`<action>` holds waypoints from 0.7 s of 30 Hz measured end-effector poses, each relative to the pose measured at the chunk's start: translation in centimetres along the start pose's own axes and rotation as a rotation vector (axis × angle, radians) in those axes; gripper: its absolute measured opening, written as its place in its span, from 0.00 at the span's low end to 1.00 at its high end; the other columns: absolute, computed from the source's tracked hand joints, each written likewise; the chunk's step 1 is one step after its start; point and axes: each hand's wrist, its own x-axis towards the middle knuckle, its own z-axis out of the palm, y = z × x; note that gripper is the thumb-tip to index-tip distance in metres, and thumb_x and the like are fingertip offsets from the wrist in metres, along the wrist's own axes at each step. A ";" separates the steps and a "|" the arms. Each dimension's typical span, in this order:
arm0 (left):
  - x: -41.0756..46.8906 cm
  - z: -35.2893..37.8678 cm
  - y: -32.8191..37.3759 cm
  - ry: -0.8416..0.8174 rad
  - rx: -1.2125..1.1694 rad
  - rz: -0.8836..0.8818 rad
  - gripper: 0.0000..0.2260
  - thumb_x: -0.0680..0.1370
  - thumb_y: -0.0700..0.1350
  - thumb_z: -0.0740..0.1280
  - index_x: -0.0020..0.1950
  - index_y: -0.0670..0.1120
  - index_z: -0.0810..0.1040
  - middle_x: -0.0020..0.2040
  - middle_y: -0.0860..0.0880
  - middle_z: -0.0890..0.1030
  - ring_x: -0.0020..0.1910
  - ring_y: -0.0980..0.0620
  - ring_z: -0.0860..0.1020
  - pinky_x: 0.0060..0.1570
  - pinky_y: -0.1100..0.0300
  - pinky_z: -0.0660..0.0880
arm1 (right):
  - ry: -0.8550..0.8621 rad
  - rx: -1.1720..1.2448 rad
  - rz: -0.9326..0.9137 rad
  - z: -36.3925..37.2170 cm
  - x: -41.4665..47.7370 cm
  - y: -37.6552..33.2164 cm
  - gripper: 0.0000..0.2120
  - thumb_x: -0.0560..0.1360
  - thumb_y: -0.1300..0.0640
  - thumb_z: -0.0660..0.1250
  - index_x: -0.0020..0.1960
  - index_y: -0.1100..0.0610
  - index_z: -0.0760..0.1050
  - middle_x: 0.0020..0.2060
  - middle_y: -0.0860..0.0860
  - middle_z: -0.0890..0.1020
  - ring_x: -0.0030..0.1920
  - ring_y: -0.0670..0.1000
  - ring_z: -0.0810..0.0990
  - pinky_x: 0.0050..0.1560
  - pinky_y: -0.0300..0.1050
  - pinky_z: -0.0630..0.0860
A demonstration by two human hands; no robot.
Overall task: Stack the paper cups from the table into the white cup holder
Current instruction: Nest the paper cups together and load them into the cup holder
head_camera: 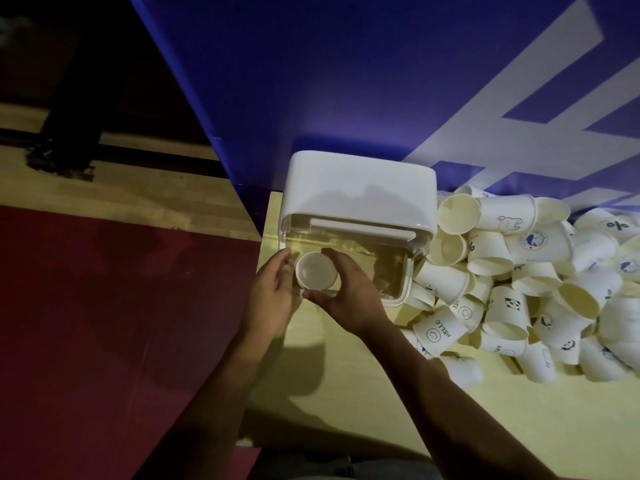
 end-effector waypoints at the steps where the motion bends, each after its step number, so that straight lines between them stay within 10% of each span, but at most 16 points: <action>1: 0.2 0.2 0.3 -0.015 0.030 0.013 0.17 0.86 0.44 0.60 0.74 0.51 0.74 0.68 0.57 0.78 0.66 0.60 0.75 0.61 0.74 0.67 | -0.016 -0.017 0.001 0.4 0.3 0.2 0.41 0.68 0.40 0.79 0.76 0.49 0.67 0.70 0.47 0.75 0.67 0.50 0.74 0.64 0.48 0.75; 10: 1.0 1.2 -0.6 -0.119 0.243 0.060 0.17 0.83 0.41 0.63 0.72 0.53 0.75 0.58 0.54 0.83 0.52 0.56 0.81 0.45 0.75 0.70 | -0.142 -0.046 0.071 1.4 1.3 1.7 0.41 0.74 0.40 0.73 0.81 0.43 0.57 0.75 0.47 0.70 0.71 0.53 0.71 0.66 0.53 0.74; 18: 0.9 1.2 -0.5 -0.127 0.247 0.026 0.22 0.82 0.40 0.65 0.76 0.51 0.71 0.65 0.49 0.81 0.61 0.50 0.81 0.60 0.53 0.79 | -0.162 -0.037 0.092 1.3 1.4 1.4 0.41 0.75 0.46 0.74 0.81 0.42 0.56 0.75 0.48 0.70 0.71 0.54 0.71 0.67 0.53 0.74; 21: 0.0 1.3 0.4 -0.086 0.272 0.079 0.20 0.83 0.43 0.65 0.76 0.49 0.71 0.68 0.49 0.79 0.63 0.51 0.79 0.59 0.61 0.76 | -0.136 -0.005 0.072 0.8 0.3 1.5 0.43 0.75 0.44 0.74 0.82 0.42 0.52 0.77 0.48 0.68 0.74 0.53 0.68 0.69 0.54 0.73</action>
